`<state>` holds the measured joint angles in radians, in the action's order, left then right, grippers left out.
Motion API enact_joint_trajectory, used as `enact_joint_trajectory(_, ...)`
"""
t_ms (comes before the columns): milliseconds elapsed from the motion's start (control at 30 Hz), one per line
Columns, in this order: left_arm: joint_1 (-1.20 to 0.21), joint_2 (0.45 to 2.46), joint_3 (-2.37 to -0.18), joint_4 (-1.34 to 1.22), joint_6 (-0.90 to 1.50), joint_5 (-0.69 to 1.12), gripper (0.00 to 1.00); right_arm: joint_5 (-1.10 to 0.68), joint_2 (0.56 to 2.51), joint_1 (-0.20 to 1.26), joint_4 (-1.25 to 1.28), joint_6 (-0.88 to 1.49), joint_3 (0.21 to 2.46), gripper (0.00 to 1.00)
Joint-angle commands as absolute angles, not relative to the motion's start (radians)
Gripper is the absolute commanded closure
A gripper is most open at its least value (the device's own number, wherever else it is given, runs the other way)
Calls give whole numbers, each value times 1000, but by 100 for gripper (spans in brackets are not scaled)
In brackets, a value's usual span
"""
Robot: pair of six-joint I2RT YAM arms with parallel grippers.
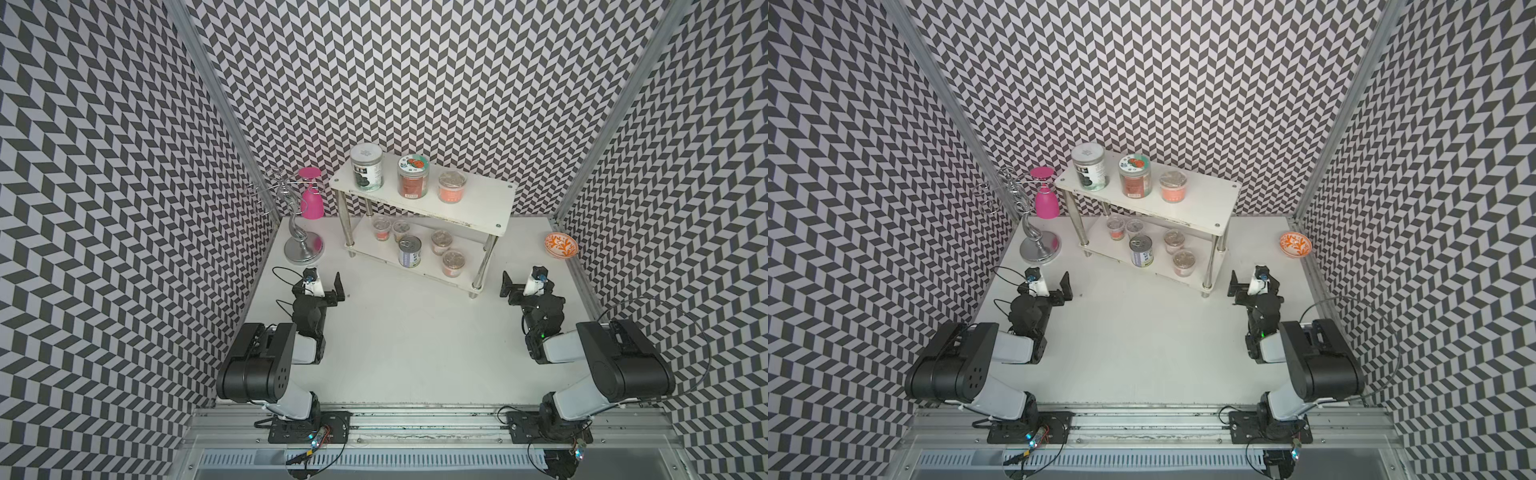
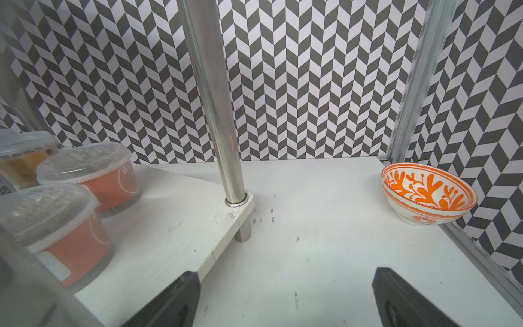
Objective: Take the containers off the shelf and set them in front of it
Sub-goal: Adjust the shelf at the center of the board.
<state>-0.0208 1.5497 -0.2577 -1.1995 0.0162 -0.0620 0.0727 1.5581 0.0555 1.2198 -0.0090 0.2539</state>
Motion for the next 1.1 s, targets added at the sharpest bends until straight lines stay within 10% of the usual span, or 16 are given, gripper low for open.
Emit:
enact_joint_trajectory(0,-16,1546,-270,-1207,7,-54,0,65,1555,49,1277,-14,261,0)
enact_joint_trajectory(533,-37,1470,-310,-1089,-31,-21,0,8,1521,44,1269,-38,258,0)
enact_joint_trajectory(1067,-64,1114,-578,-369,-66,322,1,-152,818,66,440,23,354,0)
